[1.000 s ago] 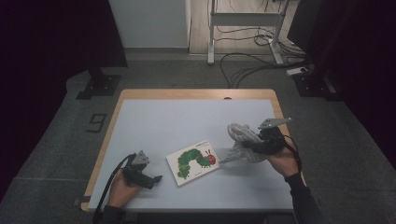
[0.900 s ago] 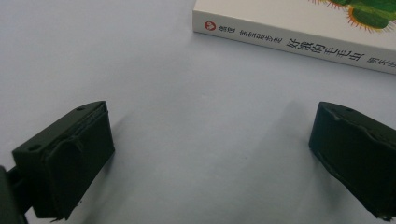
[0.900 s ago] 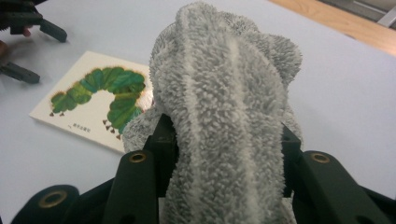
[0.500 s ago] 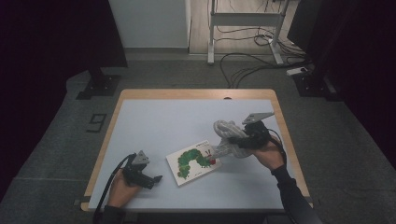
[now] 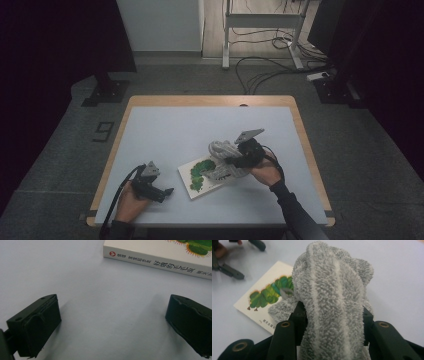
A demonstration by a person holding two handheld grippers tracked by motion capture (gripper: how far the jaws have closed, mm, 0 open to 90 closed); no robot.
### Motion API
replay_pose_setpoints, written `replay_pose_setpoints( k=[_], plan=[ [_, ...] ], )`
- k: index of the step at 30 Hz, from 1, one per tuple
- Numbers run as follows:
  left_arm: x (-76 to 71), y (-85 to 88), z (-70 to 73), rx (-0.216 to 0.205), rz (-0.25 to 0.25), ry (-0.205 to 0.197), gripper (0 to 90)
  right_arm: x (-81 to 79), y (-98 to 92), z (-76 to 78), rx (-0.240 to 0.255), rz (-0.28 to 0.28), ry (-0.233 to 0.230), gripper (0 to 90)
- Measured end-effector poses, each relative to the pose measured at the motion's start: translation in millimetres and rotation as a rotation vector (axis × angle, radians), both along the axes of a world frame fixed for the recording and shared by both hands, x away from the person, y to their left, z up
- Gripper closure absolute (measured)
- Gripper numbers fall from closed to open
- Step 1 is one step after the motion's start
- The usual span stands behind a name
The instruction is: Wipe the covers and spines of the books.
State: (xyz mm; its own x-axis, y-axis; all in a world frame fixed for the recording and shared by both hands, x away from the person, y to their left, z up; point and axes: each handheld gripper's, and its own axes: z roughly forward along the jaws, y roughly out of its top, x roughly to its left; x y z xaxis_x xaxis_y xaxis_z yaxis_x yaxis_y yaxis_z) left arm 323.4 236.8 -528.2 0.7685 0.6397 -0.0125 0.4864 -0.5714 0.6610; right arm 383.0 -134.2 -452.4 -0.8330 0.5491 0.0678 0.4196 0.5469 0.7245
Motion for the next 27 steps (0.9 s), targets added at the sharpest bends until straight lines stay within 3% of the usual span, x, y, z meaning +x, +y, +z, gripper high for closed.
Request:
replay_pose_setpoints(
  k=[6,13,20,27],
  plan=[
    [0.1,0.1,0.0,0.002,-0.001,-0.001,0.0,-2.9,6.8,-25.3,-0.023,0.022,0.035,55.3],
    [0.0,0.1,0.0,0.002,-0.001,-0.001,0.0,-5.9,6.4,-43.4,-0.051,0.030,0.057,55.2],
    [0.0,0.1,0.0,0.002,-0.001,-0.001,0.0,-6.9,2.9,-48.8,-0.022,0.036,0.085,55.1],
    [0.0,0.1,0.0,0.002,-0.001,-0.001,0.0,-9.7,9.3,-47.9,-0.044,0.055,0.072,55.0]
  ],
)
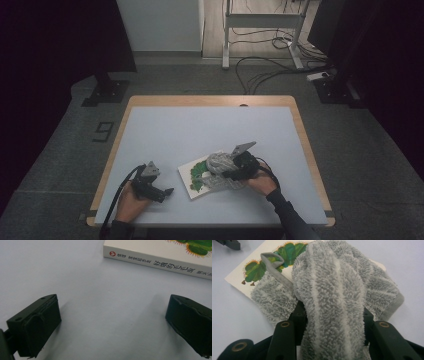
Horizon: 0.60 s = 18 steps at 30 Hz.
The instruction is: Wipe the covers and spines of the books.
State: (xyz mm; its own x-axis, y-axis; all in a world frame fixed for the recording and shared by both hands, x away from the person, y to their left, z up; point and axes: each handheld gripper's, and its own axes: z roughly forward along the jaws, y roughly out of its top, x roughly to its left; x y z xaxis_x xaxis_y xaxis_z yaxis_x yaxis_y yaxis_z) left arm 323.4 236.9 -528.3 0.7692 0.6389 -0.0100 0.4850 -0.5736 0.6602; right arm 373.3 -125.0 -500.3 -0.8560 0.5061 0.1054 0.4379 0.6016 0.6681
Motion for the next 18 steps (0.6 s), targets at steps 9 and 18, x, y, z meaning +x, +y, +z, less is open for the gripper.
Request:
replay_pose_setpoints(
  k=[9,18],
  plan=[
    [0.0,0.0,0.0,0.000,0.000,0.000,0.0,-7.5,16.9,0.2,0.008,0.048,0.010,55.0],
    [-0.1,0.1,0.1,0.000,0.000,-0.001,0.0,-13.3,38.9,0.2,0.015,0.103,0.019,54.9]
  ],
)
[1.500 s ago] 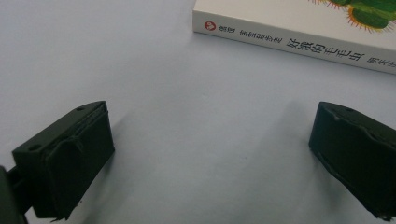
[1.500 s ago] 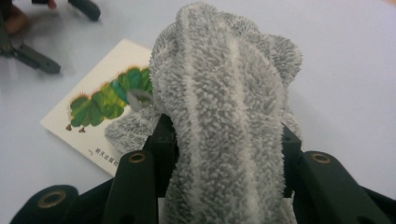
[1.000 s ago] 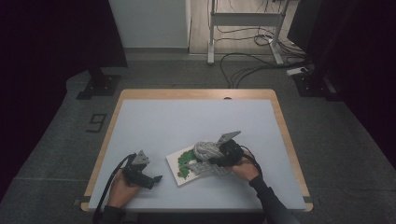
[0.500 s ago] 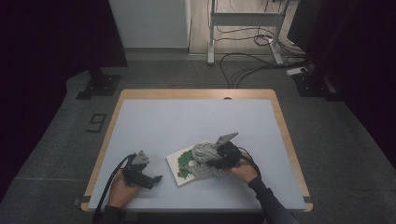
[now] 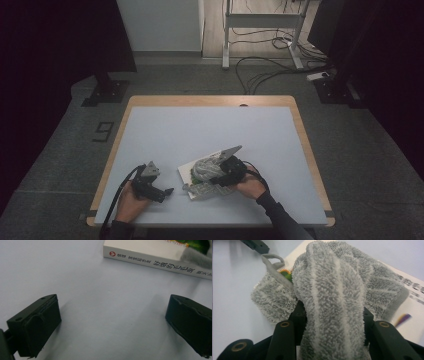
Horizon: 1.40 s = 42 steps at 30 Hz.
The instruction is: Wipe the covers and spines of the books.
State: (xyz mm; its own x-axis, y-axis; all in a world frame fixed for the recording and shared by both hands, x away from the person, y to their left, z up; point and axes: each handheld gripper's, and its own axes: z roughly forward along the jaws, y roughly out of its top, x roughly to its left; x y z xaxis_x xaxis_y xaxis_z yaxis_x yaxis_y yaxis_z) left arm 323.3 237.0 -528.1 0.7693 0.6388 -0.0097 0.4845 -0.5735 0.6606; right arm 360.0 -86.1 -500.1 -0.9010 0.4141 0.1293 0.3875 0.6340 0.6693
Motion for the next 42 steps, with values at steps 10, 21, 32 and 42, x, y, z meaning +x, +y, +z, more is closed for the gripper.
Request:
replay_pose_setpoints(
  k=[10,21,32,42],
  plan=[
    [-6.2,20.5,1.9,0.016,0.080,-0.007,0.0,-4.4,17.2,-0.5,0.014,0.047,0.010,54.7],
    [-6.0,38.4,0.9,0.006,0.151,0.002,0.0,-11.0,40.6,0.8,0.008,0.097,0.007,54.5],
    [-6.0,38.5,0.6,0.004,0.151,0.003,0.0,-12.3,60.3,1.7,0.004,0.140,0.012,54.3],
    [-6.0,38.5,0.5,0.003,0.151,0.003,0.0,-3.4,72.9,1.1,0.013,0.137,0.009,54.5]
  ],
)
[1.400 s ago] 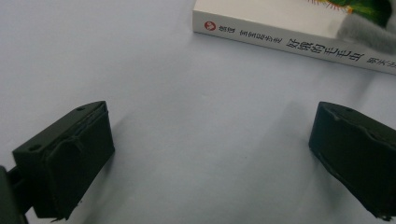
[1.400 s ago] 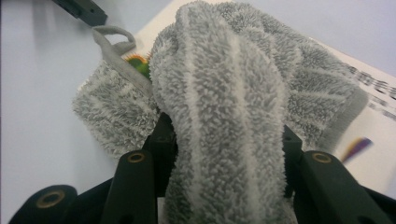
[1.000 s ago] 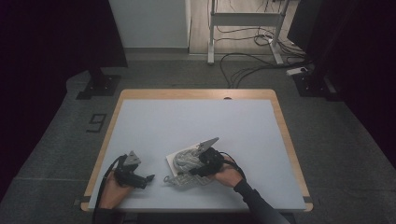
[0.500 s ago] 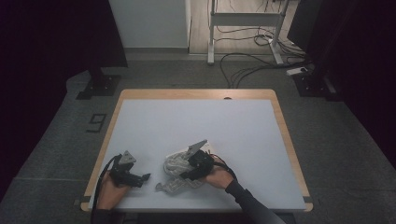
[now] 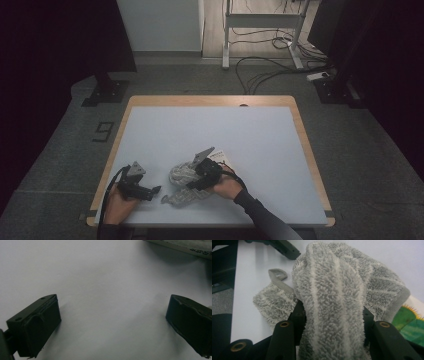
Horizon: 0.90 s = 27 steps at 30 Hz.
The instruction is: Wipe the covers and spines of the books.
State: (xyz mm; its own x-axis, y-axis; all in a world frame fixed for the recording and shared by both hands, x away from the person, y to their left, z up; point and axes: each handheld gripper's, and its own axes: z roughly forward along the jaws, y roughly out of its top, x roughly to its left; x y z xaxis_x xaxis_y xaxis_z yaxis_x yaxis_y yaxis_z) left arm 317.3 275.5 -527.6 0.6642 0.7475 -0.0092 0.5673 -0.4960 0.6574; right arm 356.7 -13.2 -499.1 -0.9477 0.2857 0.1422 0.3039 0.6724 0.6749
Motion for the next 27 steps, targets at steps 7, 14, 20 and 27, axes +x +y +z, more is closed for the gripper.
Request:
replay_pose_setpoints(
  k=[7,14,20,27],
  plan=[
    [-0.1,0.0,0.0,0.000,0.001,0.000,0.0,11.0,8.7,0.9,-0.012,-0.025,-0.010,54.6],
    [-0.1,-0.1,-0.1,0.000,0.001,-0.001,0.0,17.4,10.7,1.2,-0.016,-0.026,-0.009,54.7],
    [-0.1,-0.1,-0.1,0.000,0.001,-0.001,0.0,18.6,5.2,0.1,-0.005,-0.038,0.000,54.9],
    [-0.2,-0.1,-0.1,-0.001,0.001,-0.001,0.0,22.7,-10.0,-0.7,-0.004,-0.067,0.004,55.0]
  ],
)
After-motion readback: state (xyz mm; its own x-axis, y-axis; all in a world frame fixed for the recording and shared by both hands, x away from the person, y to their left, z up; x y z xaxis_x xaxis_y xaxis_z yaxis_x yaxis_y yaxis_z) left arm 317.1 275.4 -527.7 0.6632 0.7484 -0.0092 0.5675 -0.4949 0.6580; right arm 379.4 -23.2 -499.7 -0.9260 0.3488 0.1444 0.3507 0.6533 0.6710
